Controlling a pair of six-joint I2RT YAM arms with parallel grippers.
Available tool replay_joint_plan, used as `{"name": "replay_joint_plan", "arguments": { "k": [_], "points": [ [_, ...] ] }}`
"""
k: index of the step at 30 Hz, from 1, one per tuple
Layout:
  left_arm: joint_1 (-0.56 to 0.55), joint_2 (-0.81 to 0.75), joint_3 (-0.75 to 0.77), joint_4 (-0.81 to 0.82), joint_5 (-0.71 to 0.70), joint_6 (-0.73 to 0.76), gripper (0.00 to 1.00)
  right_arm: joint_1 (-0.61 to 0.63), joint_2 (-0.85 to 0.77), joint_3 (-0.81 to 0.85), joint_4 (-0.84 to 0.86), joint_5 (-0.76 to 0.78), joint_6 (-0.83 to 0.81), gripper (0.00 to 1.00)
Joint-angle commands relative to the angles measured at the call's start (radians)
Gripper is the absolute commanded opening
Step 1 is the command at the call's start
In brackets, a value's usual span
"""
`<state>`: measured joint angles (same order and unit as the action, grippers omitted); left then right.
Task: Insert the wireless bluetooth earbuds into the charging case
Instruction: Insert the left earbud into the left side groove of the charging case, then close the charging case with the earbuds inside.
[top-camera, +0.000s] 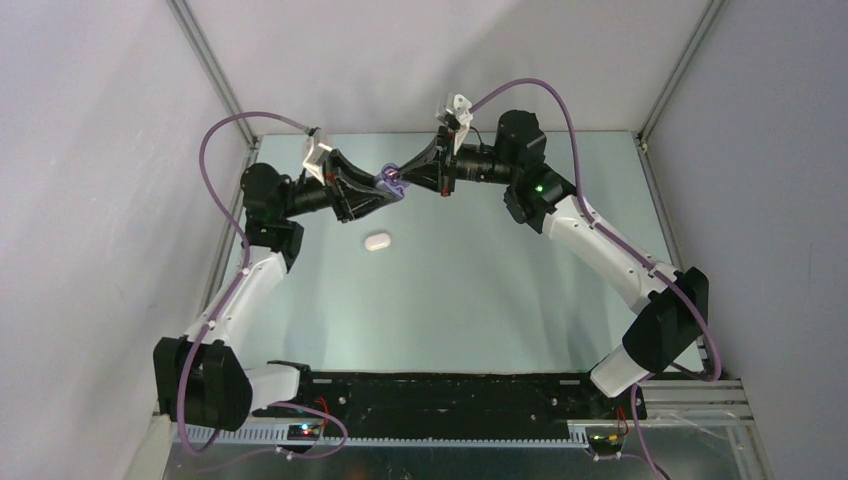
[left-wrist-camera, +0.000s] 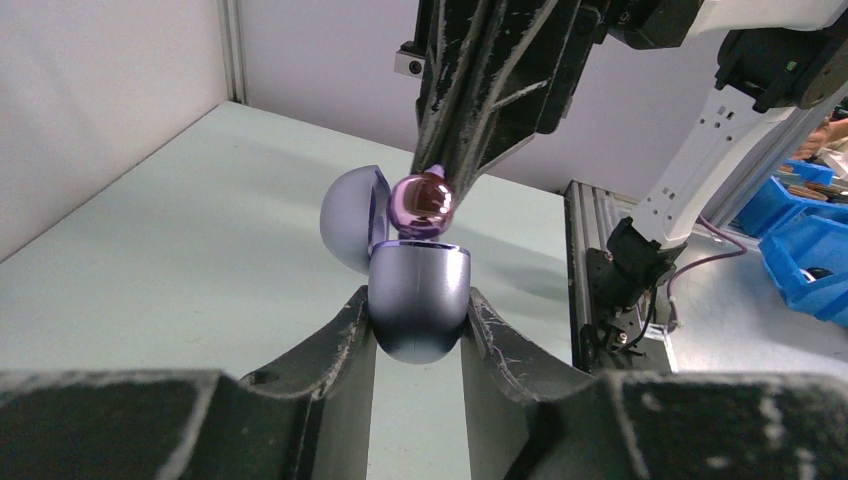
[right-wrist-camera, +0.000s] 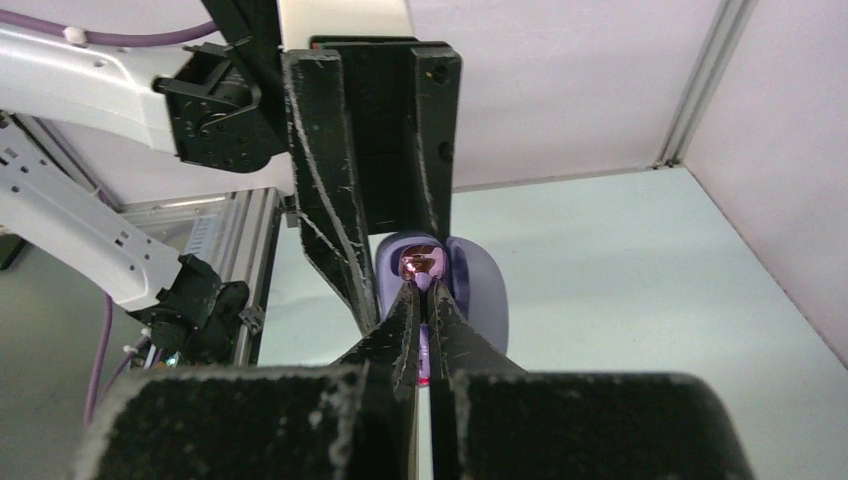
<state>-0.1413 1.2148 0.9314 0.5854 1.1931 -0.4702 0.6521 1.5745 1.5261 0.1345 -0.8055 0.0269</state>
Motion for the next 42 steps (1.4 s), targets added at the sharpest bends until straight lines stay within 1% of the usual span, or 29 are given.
{"name": "replay_joint_plan", "arguments": {
  "k": [1,15,22,24,25,26,27,28,31,34,38,41,42],
  "points": [
    [-0.011,0.003,0.049,0.006,0.008,0.01,0.0,0.002,-0.003,0.001,0.057,-0.048,0.019,0.0],
    [-0.011,-0.003,0.057,-0.001,0.001,0.013,0.0,-0.002,0.024,0.008,0.02,-0.049,0.024,0.0],
    [-0.015,-0.004,0.057,-0.011,0.006,0.021,0.0,0.006,0.048,0.035,-0.012,-0.046,-0.003,0.0],
    [-0.017,-0.002,0.056,-0.017,0.004,0.026,0.0,0.016,0.053,0.054,-0.038,-0.057,-0.035,0.06],
    [-0.017,-0.002,0.056,-0.019,0.004,0.028,0.0,0.018,0.053,0.064,-0.059,-0.06,-0.061,0.14],
    [-0.017,0.0,0.055,-0.021,0.002,0.031,0.0,0.018,0.048,0.067,-0.068,-0.065,-0.066,0.17],
    [-0.018,-0.002,0.056,-0.027,0.001,0.033,0.0,0.013,0.038,0.069,-0.079,-0.066,-0.07,0.24],
    [-0.017,-0.003,0.057,-0.029,0.001,0.037,0.0,0.008,0.032,0.071,-0.085,-0.074,-0.07,0.27],
    [-0.016,-0.001,0.054,-0.03,0.0,0.039,0.0,-0.013,-0.006,0.085,-0.158,-0.085,-0.087,0.43],
    [-0.015,0.004,0.056,-0.026,-0.003,0.038,0.0,-0.023,-0.047,0.096,-0.253,-0.073,-0.135,0.48],
    [-0.015,0.016,0.055,-0.026,-0.001,0.039,0.0,-0.042,-0.096,0.092,-0.278,-0.057,-0.155,0.51],
    [-0.016,0.026,0.057,-0.028,0.003,0.046,0.0,-0.054,-0.112,0.072,-0.264,-0.031,-0.168,0.61],
    [-0.016,0.028,0.059,-0.029,0.002,0.05,0.0,-0.056,-0.111,0.065,-0.259,-0.026,-0.176,0.69]
  ]
}}
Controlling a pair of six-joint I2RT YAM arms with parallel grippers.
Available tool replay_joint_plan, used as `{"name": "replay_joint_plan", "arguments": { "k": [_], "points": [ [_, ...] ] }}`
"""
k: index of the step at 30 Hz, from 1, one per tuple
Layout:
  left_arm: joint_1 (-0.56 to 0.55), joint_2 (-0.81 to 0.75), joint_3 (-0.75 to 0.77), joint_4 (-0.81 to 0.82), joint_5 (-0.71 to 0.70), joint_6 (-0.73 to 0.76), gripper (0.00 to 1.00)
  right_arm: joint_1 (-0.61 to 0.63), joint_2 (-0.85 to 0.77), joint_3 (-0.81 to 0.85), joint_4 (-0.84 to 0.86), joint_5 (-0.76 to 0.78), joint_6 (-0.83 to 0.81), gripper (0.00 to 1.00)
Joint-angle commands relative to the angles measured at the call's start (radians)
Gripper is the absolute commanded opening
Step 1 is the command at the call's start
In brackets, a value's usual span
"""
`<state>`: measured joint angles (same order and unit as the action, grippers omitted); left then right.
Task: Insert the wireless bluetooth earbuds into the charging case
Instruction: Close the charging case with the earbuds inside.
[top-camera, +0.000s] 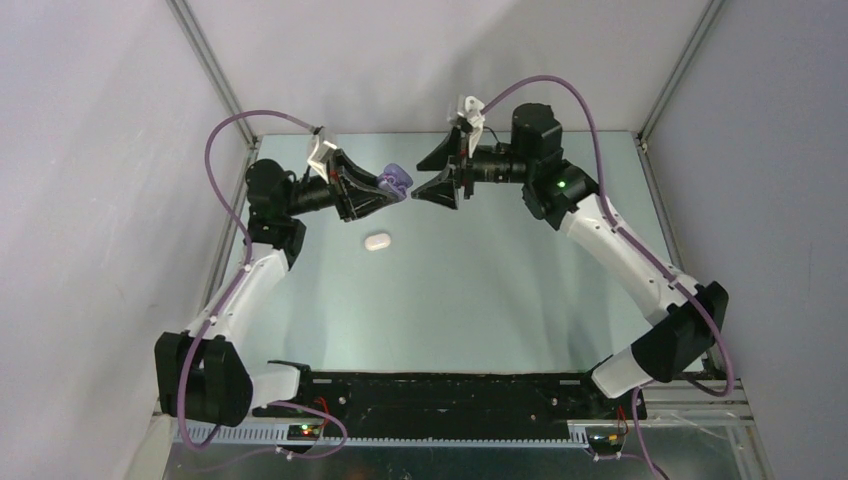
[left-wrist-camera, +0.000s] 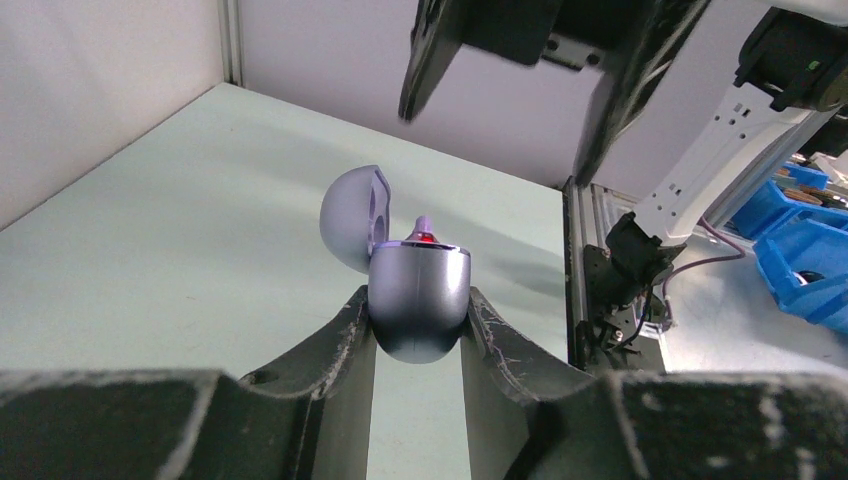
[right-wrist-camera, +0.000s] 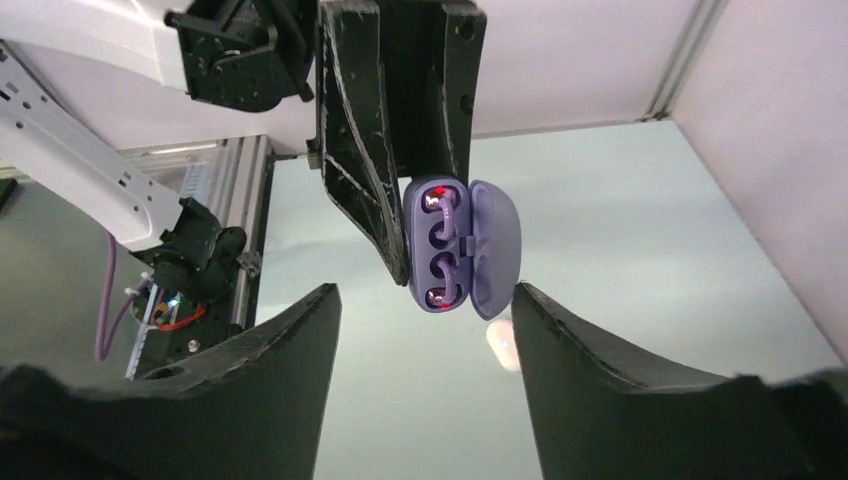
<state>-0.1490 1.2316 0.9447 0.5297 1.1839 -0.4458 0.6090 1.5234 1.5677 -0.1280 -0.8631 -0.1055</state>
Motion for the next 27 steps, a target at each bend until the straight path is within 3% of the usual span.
{"name": "replay_joint_plan", "arguments": {
  "k": [1,4,6,15,19,23,27],
  "points": [
    [-0.008,0.018,0.047,0.027,0.013,0.027,0.0,-0.013,-0.058,0.014,0.005,0.043,-0.056,0.74],
    [-0.008,0.025,0.059,0.026,0.016,0.031,0.0,-0.013,-0.001,0.044,-0.029,0.013,-0.081,0.9],
    [-0.008,0.028,0.064,0.026,0.018,0.035,0.0,-0.011,0.05,0.087,-0.086,-0.042,-0.105,0.92],
    [-0.007,0.037,0.078,0.016,0.009,0.037,0.0,0.016,0.156,0.142,-0.042,-0.058,-0.048,0.94],
    [-0.007,0.048,0.078,-0.004,-0.113,0.001,0.0,0.032,0.114,0.11,-0.077,-0.034,-0.113,0.94],
    [-0.007,0.064,0.082,-0.027,-0.248,-0.061,0.0,0.08,0.045,0.061,-0.162,0.064,-0.252,0.97],
    [-0.006,0.088,0.089,-0.008,-0.251,-0.086,0.0,0.088,-0.001,-0.007,-0.15,0.186,-0.264,0.99]
  ]
}}
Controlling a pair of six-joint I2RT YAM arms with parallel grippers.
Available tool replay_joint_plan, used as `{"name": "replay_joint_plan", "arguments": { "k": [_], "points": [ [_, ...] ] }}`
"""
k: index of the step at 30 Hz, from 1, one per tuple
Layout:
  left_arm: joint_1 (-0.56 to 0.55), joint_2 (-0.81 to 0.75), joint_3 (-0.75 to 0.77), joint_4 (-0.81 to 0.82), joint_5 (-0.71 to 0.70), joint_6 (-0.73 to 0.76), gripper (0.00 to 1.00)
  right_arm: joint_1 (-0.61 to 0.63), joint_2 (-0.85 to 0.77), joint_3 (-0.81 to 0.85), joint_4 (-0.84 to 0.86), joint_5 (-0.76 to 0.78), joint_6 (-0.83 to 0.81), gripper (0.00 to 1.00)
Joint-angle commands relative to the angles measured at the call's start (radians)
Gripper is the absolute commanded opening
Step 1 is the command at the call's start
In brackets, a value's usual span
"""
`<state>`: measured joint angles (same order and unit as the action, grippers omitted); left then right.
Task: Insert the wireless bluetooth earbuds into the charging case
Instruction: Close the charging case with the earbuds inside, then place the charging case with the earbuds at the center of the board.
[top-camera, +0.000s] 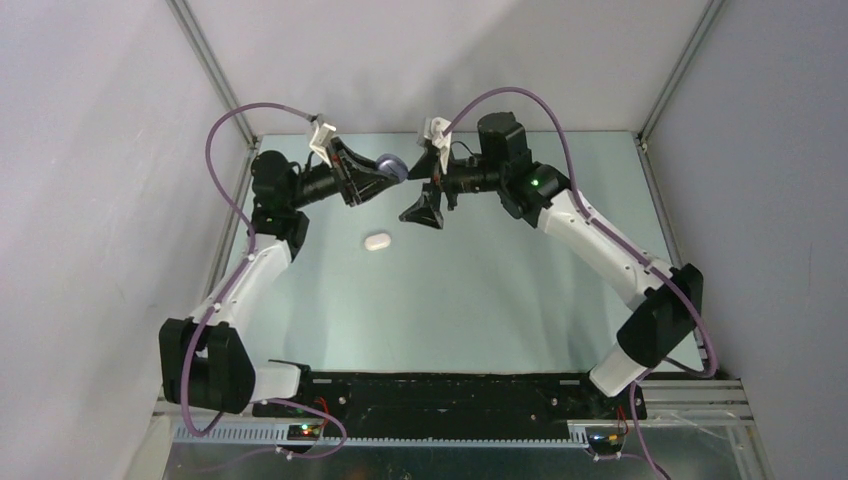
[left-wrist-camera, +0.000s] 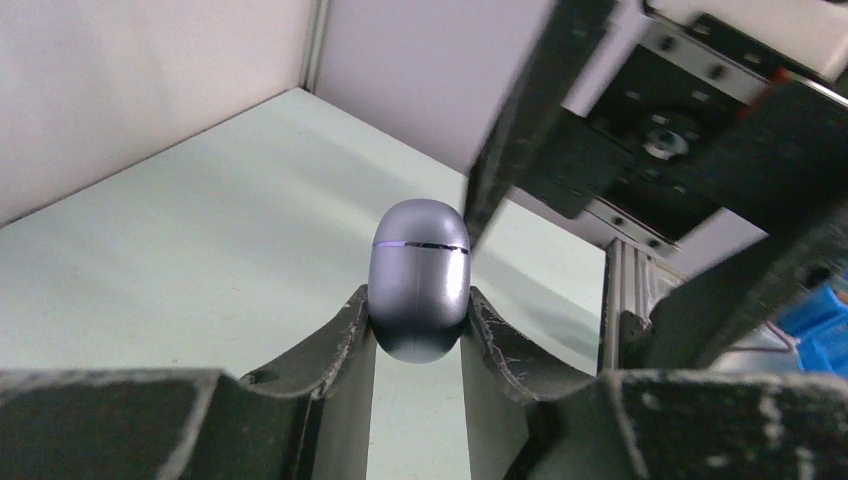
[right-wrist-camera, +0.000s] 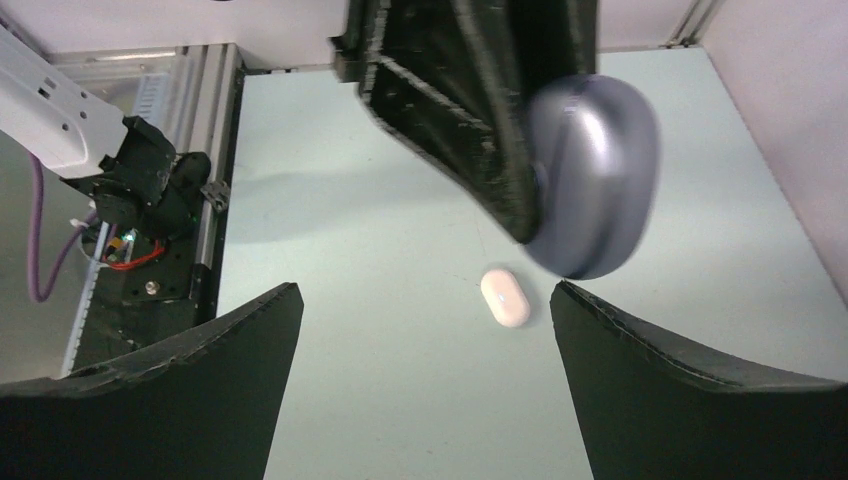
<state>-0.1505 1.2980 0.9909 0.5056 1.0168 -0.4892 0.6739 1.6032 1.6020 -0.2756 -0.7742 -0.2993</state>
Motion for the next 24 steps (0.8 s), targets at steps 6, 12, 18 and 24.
{"name": "replay_joint_plan", "arguments": {
  "k": [6,12,18,24],
  "points": [
    [-0.005,0.044,0.031,-0.05,-0.041,-0.022,0.0,-0.084,-0.103,-0.14,-0.006,0.151,0.014,0.99],
    [-0.017,0.141,-0.048,-0.305,-0.027,0.129,0.01,-0.243,-0.155,-0.236,-0.097,0.127,0.108,0.99],
    [-0.093,0.332,0.057,-0.642,-0.086,0.362,0.02,-0.307,-0.237,-0.311,-0.206,0.222,0.06,0.99],
    [-0.183,0.606,0.286,-0.913,-0.153,0.461,0.01,-0.334,-0.245,-0.329,-0.205,0.221,0.066,0.99]
  ]
}}
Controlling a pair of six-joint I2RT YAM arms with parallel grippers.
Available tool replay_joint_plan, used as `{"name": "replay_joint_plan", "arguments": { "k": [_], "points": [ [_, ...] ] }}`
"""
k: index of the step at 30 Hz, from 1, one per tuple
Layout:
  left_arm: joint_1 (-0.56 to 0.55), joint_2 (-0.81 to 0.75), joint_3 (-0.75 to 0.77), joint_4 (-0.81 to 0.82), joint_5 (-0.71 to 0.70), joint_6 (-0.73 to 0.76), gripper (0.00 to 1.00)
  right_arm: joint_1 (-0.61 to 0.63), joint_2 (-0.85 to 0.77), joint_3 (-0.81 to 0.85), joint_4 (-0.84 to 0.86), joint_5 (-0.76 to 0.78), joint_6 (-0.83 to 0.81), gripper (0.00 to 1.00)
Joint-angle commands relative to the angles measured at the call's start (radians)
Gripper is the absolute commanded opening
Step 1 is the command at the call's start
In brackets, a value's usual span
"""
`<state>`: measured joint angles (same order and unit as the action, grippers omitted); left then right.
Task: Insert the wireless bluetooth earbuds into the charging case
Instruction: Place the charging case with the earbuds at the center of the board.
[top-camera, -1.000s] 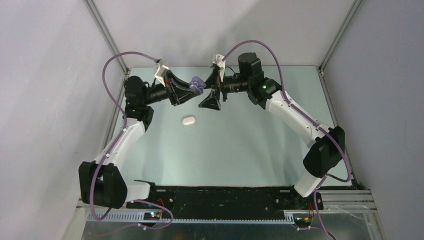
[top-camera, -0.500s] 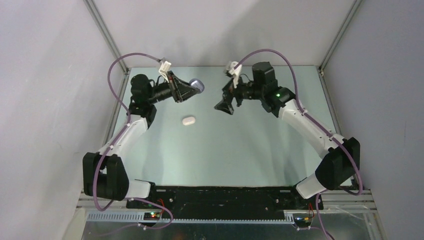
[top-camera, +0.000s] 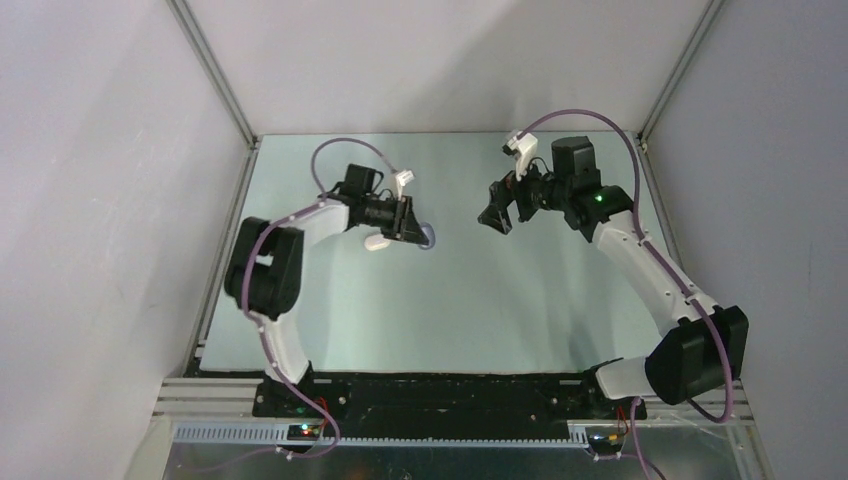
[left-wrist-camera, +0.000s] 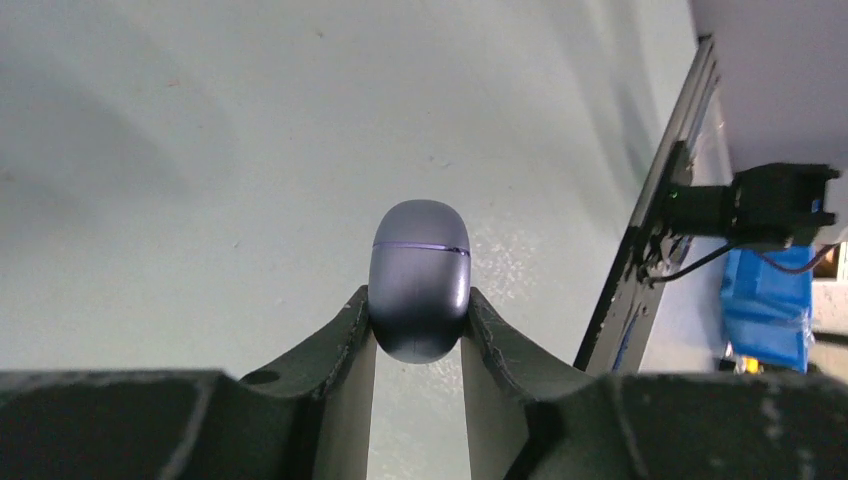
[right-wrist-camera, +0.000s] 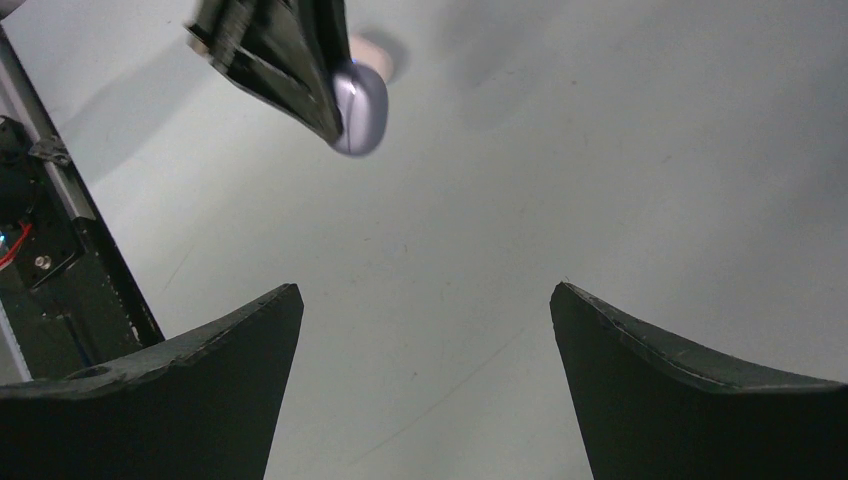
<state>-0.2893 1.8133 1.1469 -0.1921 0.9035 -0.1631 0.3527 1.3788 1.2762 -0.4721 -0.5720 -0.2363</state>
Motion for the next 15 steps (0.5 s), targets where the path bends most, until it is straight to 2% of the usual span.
{"name": "replay_joint_plan", "arguments": {
  "k": [1,4,6,9,10,12,15],
  "points": [
    [-0.057,0.145,0.181,-0.243,-0.041,0.145,0.0,-0.013,-0.018,-0.003,-0.004,0.016,0.003,0.99],
    [-0.08,0.248,0.312,-0.411,-0.051,0.213,0.05,-0.014,-0.013,-0.003,0.006,0.016,0.001,1.0],
    [-0.088,0.306,0.376,-0.5,-0.064,0.246,0.17,-0.015,-0.01,-0.003,0.007,0.036,0.002,0.99],
    [-0.085,0.304,0.391,-0.538,-0.089,0.283,0.49,-0.021,-0.008,-0.003,0.009,0.068,0.006,0.99],
    [-0.083,0.276,0.388,-0.544,-0.109,0.285,0.71,-0.023,-0.008,-0.003,0.012,0.071,0.007,0.99],
    [-0.063,0.231,0.408,-0.574,-0.143,0.284,0.96,-0.028,-0.011,0.003,0.011,0.088,0.008,1.0],
    [-0.002,0.163,0.46,-0.622,-0.194,0.263,0.99,-0.036,-0.015,0.016,-0.001,0.129,0.005,1.0]
  ]
}}
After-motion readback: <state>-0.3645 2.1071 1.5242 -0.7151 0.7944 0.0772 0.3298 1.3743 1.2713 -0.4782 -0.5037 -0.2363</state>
